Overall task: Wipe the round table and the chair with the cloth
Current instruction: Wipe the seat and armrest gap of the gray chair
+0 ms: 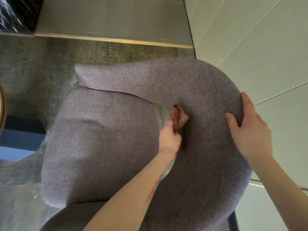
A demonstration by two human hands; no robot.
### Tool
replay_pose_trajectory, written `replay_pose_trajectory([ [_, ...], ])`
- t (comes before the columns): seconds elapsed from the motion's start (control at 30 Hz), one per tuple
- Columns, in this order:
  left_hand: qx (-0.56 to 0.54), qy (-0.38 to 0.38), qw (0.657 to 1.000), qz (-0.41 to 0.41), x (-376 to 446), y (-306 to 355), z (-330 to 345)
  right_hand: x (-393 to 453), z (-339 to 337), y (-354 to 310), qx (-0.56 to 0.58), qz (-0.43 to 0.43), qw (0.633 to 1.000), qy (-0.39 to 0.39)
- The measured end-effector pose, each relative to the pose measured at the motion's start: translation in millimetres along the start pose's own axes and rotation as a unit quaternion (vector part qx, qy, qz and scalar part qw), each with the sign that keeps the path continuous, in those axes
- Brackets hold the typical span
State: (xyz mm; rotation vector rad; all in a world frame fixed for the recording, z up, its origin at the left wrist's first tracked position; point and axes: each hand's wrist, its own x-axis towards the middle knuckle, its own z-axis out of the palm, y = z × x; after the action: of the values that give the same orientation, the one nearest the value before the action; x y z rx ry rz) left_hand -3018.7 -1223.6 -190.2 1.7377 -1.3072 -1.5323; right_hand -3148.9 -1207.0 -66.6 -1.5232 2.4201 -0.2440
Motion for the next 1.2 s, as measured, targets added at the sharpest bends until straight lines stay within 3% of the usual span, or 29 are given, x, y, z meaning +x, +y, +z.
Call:
replay_pose_trajectory([
  [0.07,0.004,-0.031,0.999,0.018,-3.1,13.2,17.8,0.5,0.6,0.9,0.001,0.001,1.000,0.000],
  [0.2,0.110,-0.113,0.985,-0.073,-14.7,-19.9,18.4,1.1,0.7,0.3,0.000,0.003,1.000,-0.004],
  [0.27,0.198,-0.193,0.951,-0.139,-20.4,-45.0,5.9,1.4,-0.3,-0.9,0.002,0.005,1.000,-0.006],
  [0.33,0.293,-0.288,0.892,-0.188,-22.0,-59.9,-12.0,0.0,-1.0,-2.1,0.004,0.006,1.000,-0.010],
  [0.4,0.332,-0.334,0.856,-0.211,-14.4,-63.5,-26.4,-0.5,-0.8,-2.3,0.006,0.006,1.000,-0.009],
  [0.47,0.265,-0.279,0.894,-0.229,-2.9,-58.9,-32.2,-0.6,-0.6,-1.8,0.005,0.006,1.000,-0.011],
  [0.57,0.086,-0.093,0.960,-0.250,13.5,-39.2,-23.9,-0.6,-0.9,-1.2,0.009,0.006,1.000,-0.010],
  [0.67,-0.020,0.002,0.984,-0.179,28.7,-8.0,-3.3,-1.0,-0.6,-0.4,0.016,0.002,1.000,-0.008],
  [0.73,-0.039,0.025,0.991,-0.122,37.2,11.9,8.0,-0.2,0.4,1.5,0.019,0.001,1.000,-0.006],
  [0.87,0.027,0.008,0.992,-0.123,47.0,12.8,18.3,1.1,1.6,2.8,0.022,0.002,1.000,-0.004],
  [0.97,0.096,-0.076,0.983,-0.134,34.8,-19.5,22.2,1.9,1.6,2.7,0.022,-0.003,1.000,0.003],
  [1.13,0.223,-0.251,0.926,-0.172,-5.5,-78.9,13.6,0.9,0.9,0.6,0.013,-0.003,1.000,0.002],
  [1.2,0.272,-0.267,0.908,-0.172,-1.5,-78.5,8.5,0.2,0.7,-0.5,0.015,-0.002,1.000,0.001],
])
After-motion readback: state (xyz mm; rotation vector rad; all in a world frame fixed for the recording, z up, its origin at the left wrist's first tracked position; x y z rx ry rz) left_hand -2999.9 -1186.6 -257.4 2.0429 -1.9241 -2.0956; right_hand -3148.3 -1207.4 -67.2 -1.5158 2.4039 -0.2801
